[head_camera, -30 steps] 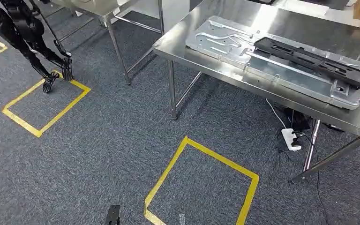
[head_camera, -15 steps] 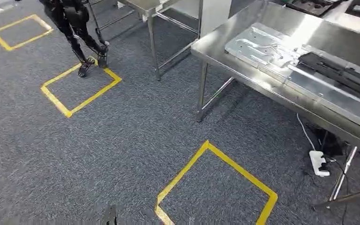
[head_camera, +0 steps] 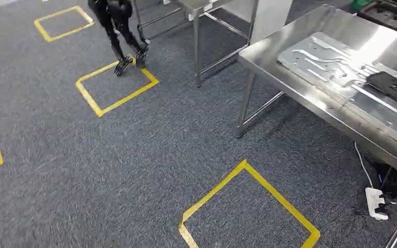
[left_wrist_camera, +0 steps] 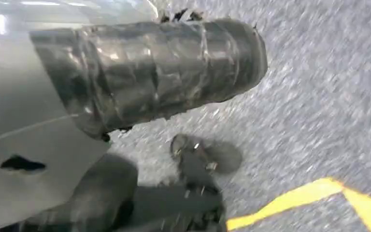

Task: Take the parts from the cabinet and place them on the table.

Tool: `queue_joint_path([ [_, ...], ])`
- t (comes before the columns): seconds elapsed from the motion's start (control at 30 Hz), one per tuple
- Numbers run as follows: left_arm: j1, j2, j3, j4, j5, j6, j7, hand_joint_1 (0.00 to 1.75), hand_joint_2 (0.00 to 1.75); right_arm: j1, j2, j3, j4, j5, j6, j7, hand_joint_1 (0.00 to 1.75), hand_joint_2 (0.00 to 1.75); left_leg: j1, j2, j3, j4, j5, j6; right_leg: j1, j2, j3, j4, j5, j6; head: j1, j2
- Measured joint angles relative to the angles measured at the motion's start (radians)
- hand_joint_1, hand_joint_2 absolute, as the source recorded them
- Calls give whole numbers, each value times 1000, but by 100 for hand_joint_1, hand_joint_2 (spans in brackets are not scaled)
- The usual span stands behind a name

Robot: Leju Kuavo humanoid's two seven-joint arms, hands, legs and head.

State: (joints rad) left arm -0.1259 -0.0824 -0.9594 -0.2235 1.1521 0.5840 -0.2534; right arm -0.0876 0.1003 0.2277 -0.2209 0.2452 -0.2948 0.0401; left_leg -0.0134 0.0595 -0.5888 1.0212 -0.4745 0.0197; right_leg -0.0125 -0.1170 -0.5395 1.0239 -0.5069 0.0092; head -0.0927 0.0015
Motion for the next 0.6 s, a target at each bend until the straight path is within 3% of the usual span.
queue_joint_path([
  [0.07,12,11,0,0,5,-3,-11,0,0,2,-7,-1,2,-8,15,8,0,0,-1,-24,-8,-8,2,7,3,-20,11,-8,-2,11,0,0],
  [0.1,16,14,0,1,6,-3,-13,0,0,2,-13,-2,2,-9,17,10,0,0,15,-34,14,-25,12,15,-2,-1,8,-3,-10,20,0,0],
  [0.13,18,14,0,1,5,-3,-15,0,0,3,-21,-3,2,-10,17,12,0,0,12,-43,19,-31,13,19,-4,53,5,20,-29,21,9,0],
  [0.17,17,15,0,1,6,-3,-15,0,0,4,-22,-4,2,-12,17,13,0,0,12,-50,20,-31,16,28,-4,87,-23,83,-68,20,11,0],
  [0.23,15,15,0,1,5,-4,-16,0,0,10,-30,-6,5,-12,18,15,0,0,10,-78,18,-30,15,30,-4,110,-101,241,-134,19,14,0],
  [0.27,16,15,0,1,6,-4,-17,0,0,14,-32,-6,6,-12,18,16,0,0,10,-93,18,-27,14,32,-4,112,-131,293,-143,20,13,0],
  [0.3,18,16,0,1,7,-4,-19,0,0,16,-32,-7,8,-13,18,18,0,0,10,-110,18,-24,13,31,-4,113,-138,295,-126,20,14,0],
  [0.33,20,16,0,1,11,-5,-30,0,0,17,-34,-8,8,-17,18,25,0,0,10,-126,19,-21,11,31,-5,114,-123,248,-85,20,14,0],
  [0.37,21,17,0,1,15,-10,-45,0,0,17,-34,-8,9,-23,19,35,0,0,10,-141,20,-18,9,29,-7,117,-92,171,-37,18,13,0],
  [0.4,21,17,0,1,21,-22,-65,0,0,16,-35,-9,9,-30,22,49,0,0,11,-156,20,-12,6,25,-9,135,-51,78,12,16,14,0],
  [0.43,21,17,0,1,23,-38,-82,0,0,16,-36,-11,10,-34,31,61,0,0,14,-167,15,-7,3,21,-13,189,-28,26,10,11,15,0],
  [0.47,18,18,0,1,24,-61,-86,0,0,17,-36,-11,11,-33,42,69,0,0,6,-180,6,8,-2,14,-13,196,-27,10,7,13,13,0],
  [0.57,23,22,0,1,14,-113,-29,0,0,15,-33,-11,11,-12,39,46,0,0,14,-207,0,-4,5,-4,-6,166,-17,14,7,1,15,0],
  [0.6,24,32,0,1,5,-132,10,0,0,16,-26,-11,10,-14,23,11,0,0,14,-213,-6,0,3,-10,-17,151,-15,3,13,-9,15,0],
])
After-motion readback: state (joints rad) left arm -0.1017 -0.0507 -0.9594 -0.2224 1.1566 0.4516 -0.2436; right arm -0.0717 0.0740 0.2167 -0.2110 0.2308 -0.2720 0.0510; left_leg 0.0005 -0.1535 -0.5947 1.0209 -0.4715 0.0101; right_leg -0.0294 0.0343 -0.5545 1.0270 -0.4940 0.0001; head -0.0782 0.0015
